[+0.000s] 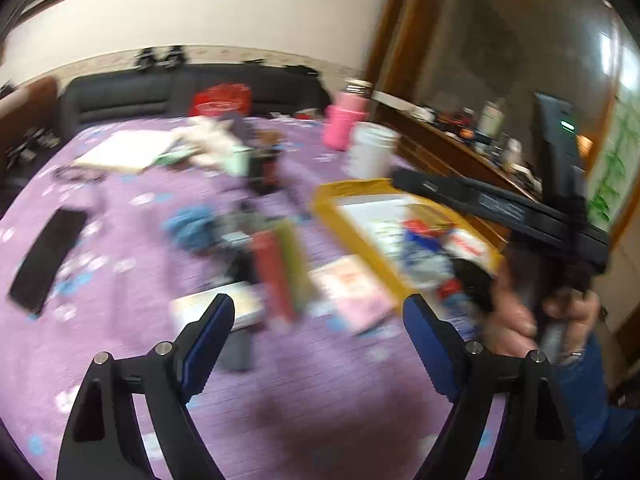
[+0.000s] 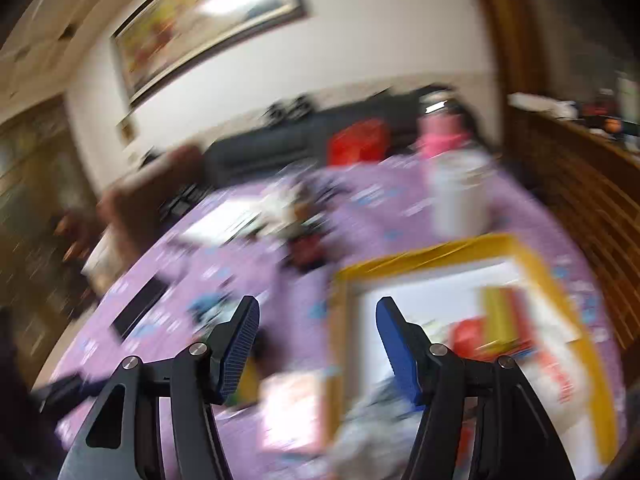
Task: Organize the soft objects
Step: 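Move both open tools back toward the remaining items on the table, then grasp the bag of coloured sponge strips with the right tool while the left grasps the white Face tissue pack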
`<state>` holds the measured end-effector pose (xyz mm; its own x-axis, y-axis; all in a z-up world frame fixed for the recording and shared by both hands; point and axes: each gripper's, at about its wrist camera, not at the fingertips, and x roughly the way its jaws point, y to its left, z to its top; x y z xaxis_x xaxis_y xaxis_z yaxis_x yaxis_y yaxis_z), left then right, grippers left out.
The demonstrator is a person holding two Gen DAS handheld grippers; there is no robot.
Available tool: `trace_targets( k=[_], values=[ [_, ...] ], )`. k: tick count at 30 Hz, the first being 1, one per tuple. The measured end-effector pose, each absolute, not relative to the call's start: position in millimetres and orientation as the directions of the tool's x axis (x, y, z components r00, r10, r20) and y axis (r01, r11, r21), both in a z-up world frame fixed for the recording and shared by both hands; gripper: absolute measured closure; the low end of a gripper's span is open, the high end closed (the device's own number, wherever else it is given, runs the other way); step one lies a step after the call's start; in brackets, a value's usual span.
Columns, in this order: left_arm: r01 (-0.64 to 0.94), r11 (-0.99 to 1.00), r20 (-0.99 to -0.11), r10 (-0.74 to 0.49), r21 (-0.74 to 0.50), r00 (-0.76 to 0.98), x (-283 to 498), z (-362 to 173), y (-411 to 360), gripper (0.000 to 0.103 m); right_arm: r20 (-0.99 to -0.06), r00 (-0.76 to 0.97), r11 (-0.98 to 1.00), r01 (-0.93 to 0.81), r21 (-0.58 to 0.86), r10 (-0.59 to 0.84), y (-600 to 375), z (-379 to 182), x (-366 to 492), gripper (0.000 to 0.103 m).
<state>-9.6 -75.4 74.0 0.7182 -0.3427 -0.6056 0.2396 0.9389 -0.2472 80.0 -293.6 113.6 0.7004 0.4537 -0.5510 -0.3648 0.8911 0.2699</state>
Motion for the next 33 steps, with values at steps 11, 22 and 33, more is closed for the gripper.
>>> trace_targets(
  k=[11, 22, 33],
  values=[
    [-0.038, 0.91, -0.642, -0.262, -0.414, 0.72, 9, 29, 33, 0.017, -0.732, 0.55, 0.865, -0.491, 0.105, 0.402, -197, 72, 89, 0.035],
    [0.019, 0.907, -0.658, -0.319, -0.42, 0.682, 11, 24, 15, 0.017, -0.725, 0.498, 0.837, -0.51, 0.2, 0.477, -188, 44, 98, 0.062],
    [0.009, 0.976, -0.797, -0.183, -0.217, 0.575, 42, 22, -57, 0.007, -0.586, 0.591, 0.832, -0.418, 0.365, 0.554, -244, 78, 97, 0.063]
  ],
)
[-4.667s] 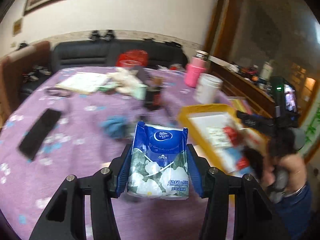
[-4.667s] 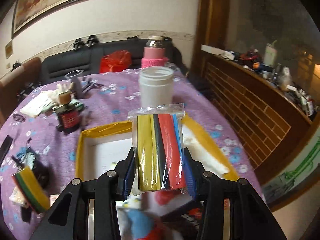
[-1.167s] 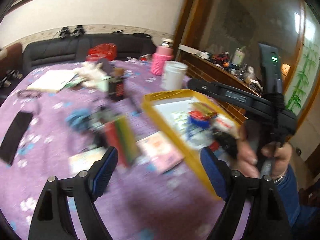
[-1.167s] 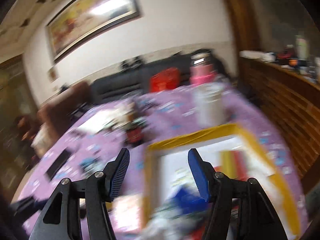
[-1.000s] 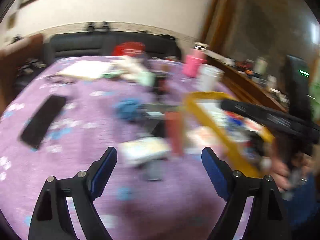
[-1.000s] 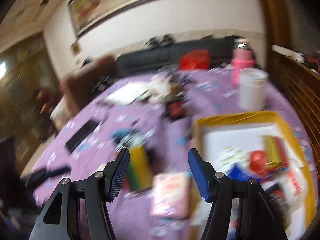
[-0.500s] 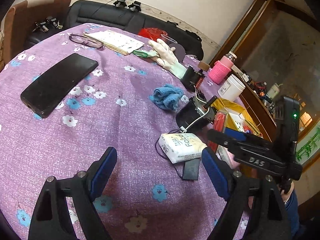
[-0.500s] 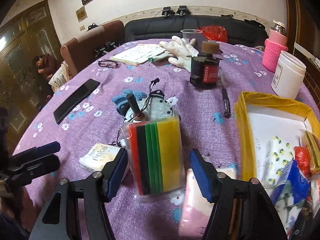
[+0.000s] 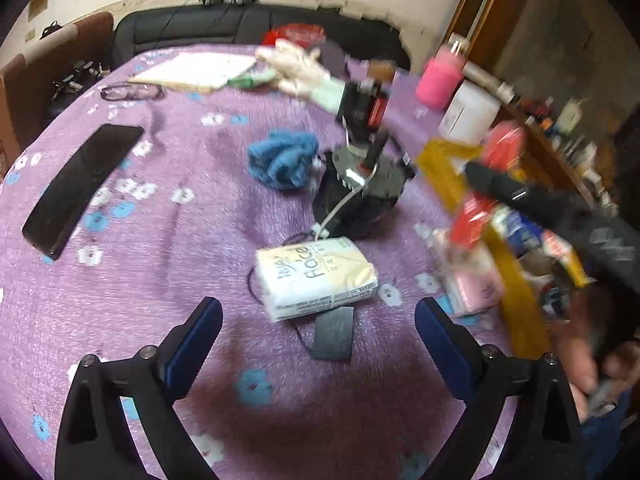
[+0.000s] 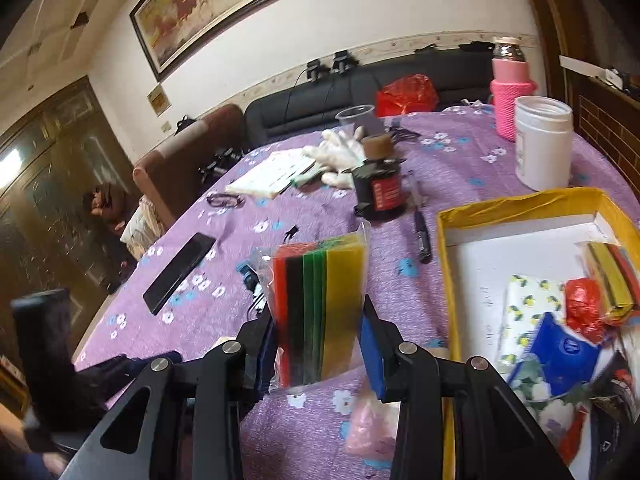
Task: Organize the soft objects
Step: 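Grasp the bag of coloured sponge strips with the right tool while the left grasps the white Face tissue pack, then carry the sponge strips bag and white tissue pack over the tray with both tools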
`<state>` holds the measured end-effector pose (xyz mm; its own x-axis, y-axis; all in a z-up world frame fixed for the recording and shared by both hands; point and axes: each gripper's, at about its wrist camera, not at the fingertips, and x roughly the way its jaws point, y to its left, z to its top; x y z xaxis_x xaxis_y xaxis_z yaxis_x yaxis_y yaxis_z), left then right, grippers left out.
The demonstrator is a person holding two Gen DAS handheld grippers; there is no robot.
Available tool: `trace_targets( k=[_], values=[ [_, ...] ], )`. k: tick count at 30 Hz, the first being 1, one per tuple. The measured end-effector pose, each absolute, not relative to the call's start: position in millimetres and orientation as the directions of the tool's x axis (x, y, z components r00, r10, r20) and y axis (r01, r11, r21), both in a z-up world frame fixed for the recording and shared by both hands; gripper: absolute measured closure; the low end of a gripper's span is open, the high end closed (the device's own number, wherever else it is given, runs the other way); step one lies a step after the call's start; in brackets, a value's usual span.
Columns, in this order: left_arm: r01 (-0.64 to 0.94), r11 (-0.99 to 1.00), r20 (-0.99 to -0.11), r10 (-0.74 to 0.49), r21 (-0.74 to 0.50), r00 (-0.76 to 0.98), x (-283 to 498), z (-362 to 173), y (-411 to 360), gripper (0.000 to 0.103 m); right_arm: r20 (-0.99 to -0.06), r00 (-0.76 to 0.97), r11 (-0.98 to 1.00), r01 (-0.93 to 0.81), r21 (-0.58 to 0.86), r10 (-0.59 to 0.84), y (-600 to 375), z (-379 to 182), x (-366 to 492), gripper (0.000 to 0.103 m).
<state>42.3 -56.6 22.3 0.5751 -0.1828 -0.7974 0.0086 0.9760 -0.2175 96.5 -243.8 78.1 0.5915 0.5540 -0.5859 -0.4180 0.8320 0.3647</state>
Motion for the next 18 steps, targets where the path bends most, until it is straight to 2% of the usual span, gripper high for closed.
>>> trace_targets(
  k=[4, 7, 8, 9, 11, 18],
  values=[
    [-0.058, 0.981, -0.841, -0.128, -0.186, 0.525, 61, 7, -66, 0.007, -0.561, 0.605, 0.825, -0.402, 0.397, 0.565, -254, 84, 96, 0.063],
    [-0.079, 0.988, -0.823, -0.063, -0.129, 0.565, 64, 6, -70, 0.007, -0.556, 0.607, 0.823, -0.408, 0.394, 0.567, -254, 85, 94, 0.063],
    [-0.074, 0.989, -0.816, -0.065, -0.131, 0.575, 63, 6, -69, 0.016, -0.554, 0.607, 0.822, -0.411, 0.394, 0.569, -254, 86, 93, 0.063],
    [-0.074, 0.99, -0.815, -0.054, -0.118, 0.576, 62, 4, -69, 0.03, -0.553, 0.608, 0.822, -0.413, 0.393, 0.57, -253, 86, 92, 0.063],
    [-0.077, 0.993, -0.805, -0.024, -0.086, 0.593, 61, 5, -69, 0.037, -0.554, 0.606, 0.821, -0.419, 0.388, 0.571, -251, 86, 92, 0.063],
    [-0.07, 0.986, -0.75, -0.07, -0.153, 0.658, 51, 15, -60, 0.038, -0.561, 0.614, 0.832, -0.411, 0.373, 0.555, -251, 83, 93, 0.063]
  ],
)
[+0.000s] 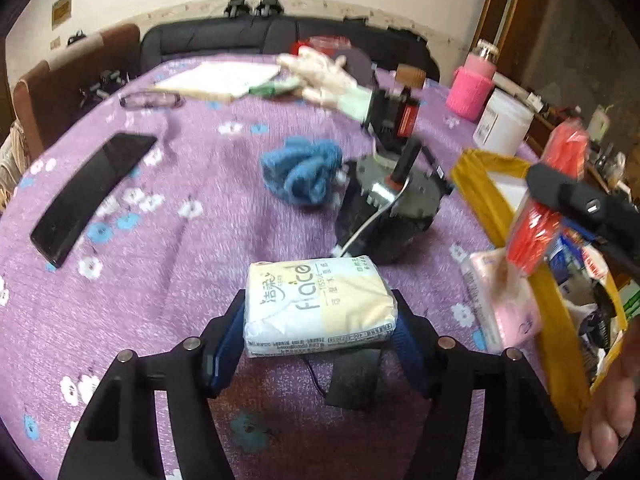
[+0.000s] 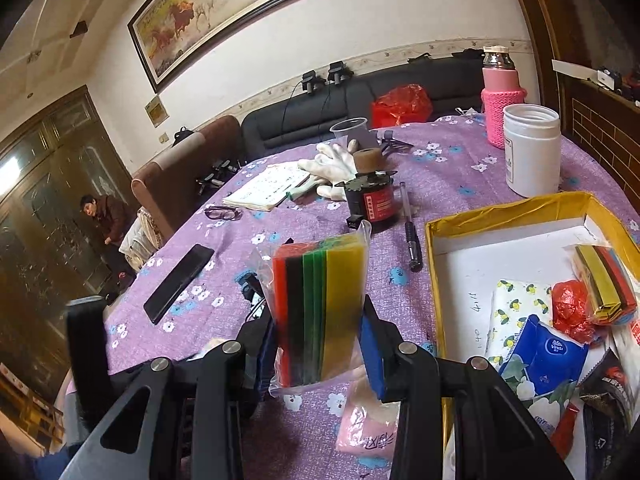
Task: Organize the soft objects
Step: 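Carry the sponge strips bag and white tissue pack over the tray with both tools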
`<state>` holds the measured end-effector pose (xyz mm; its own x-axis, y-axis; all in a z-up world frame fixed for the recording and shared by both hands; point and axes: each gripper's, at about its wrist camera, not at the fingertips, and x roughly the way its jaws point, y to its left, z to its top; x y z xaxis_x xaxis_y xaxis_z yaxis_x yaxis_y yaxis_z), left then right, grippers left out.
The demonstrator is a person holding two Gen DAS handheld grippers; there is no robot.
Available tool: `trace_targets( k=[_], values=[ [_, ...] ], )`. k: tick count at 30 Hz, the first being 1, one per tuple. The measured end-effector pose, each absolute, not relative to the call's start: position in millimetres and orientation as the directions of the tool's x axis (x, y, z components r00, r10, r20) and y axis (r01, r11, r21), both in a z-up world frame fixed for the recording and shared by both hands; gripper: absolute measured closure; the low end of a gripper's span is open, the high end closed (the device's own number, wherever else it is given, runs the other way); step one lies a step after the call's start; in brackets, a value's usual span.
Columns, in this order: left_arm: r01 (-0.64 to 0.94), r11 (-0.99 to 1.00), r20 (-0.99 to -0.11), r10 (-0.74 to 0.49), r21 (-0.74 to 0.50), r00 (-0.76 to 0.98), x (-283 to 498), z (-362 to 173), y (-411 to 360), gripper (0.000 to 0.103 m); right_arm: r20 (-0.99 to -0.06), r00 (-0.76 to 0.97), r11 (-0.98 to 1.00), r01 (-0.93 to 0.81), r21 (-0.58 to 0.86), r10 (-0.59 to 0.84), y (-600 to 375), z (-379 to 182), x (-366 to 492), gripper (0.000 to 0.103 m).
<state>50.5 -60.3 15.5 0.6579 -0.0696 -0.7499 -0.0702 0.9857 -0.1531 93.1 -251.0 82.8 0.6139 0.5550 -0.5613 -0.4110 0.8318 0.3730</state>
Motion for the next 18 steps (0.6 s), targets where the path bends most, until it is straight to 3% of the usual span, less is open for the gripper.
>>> trace_targets(
  k=[11, 18],
  values=[
    [-0.029, 0.996, -0.649, -0.029, -0.078, 0.761, 37, 39, -80, 0.038, -0.559, 0.658, 0.862, -0.353, 0.364, 0.505, -271, 89, 99, 0.063],
    [0.027, 0.998, -0.618, -0.056, -0.055, 0.785, 28, 53, -98, 0.038, -0.555, 0.733, 0.905, -0.205, 0.373, 0.395, -317, 97, 112, 0.063]
  ],
)
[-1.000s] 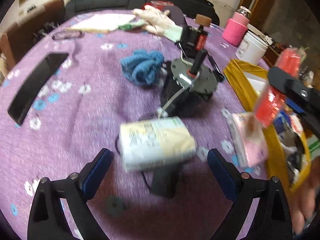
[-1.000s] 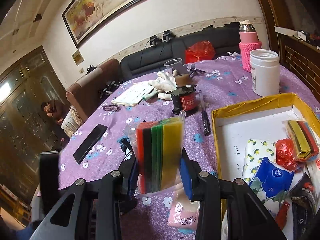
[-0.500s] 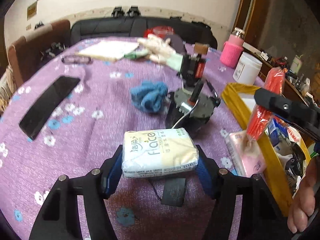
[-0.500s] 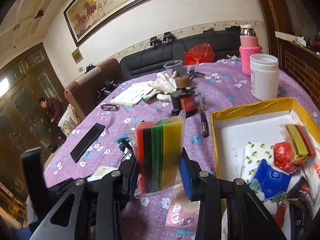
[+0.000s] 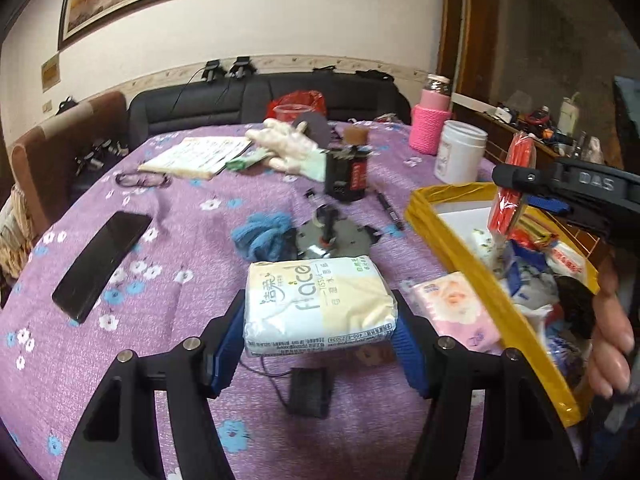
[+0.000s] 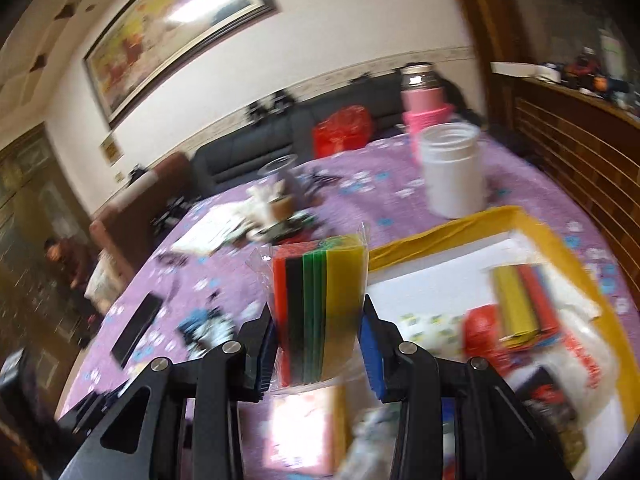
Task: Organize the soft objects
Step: 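Carry the sponge strips bag and white tissue pack over the tray with both tools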
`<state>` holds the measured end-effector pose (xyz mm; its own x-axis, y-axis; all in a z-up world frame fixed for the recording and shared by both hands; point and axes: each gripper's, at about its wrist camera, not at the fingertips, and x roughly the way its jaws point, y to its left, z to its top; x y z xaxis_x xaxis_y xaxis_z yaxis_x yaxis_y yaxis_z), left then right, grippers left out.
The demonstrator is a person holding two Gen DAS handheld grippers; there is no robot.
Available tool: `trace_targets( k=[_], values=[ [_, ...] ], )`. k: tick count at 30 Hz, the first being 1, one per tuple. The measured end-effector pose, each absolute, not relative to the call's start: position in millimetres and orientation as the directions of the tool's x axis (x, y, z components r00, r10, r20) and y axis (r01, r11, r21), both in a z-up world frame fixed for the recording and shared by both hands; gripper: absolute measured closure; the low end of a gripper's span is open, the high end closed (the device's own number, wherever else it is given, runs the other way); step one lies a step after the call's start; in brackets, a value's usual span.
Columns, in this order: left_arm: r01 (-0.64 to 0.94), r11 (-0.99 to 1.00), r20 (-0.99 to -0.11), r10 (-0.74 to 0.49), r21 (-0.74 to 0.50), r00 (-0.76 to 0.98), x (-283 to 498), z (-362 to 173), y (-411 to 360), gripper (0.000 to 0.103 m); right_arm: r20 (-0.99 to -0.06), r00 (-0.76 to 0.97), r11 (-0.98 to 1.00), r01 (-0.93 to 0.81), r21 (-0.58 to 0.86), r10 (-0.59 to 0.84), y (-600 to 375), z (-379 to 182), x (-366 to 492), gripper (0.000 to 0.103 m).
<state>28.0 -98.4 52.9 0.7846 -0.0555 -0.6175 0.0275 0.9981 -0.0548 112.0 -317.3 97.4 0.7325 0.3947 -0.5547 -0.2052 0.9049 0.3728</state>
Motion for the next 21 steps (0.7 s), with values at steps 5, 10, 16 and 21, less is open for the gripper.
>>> trace_targets(
  k=[5, 10, 16, 21],
  values=[
    [0.087, 0.993, -0.612, -0.115, -0.076, 0.782, 31, 67, -123, 0.038, -0.562, 0.753, 0.908, -0.108, 0.406, 0.341, -353, 100, 119, 0.063],
    [0.178, 0.98, -0.604, -0.192, -0.084, 0.773, 39, 74, -165, 0.038, -0.563, 0.772, 0.902, -0.03, 0.431, 0.295, -384, 103, 122, 0.063],
    [0.295, 0.952, -0.619, -0.281, -0.082, 0.734, 50, 71, -221, 0.038, -0.593, 0.764, 0.896, 0.043, 0.442, 0.256, -410, 100, 127, 0.063],
    [0.362, 0.931, -0.66, -0.306, -0.056, 0.686, 63, 52, -258, 0.038, -0.644, 0.736, 0.904, 0.104, 0.415, 0.21, -424, 92, 133, 0.063]
  ],
)
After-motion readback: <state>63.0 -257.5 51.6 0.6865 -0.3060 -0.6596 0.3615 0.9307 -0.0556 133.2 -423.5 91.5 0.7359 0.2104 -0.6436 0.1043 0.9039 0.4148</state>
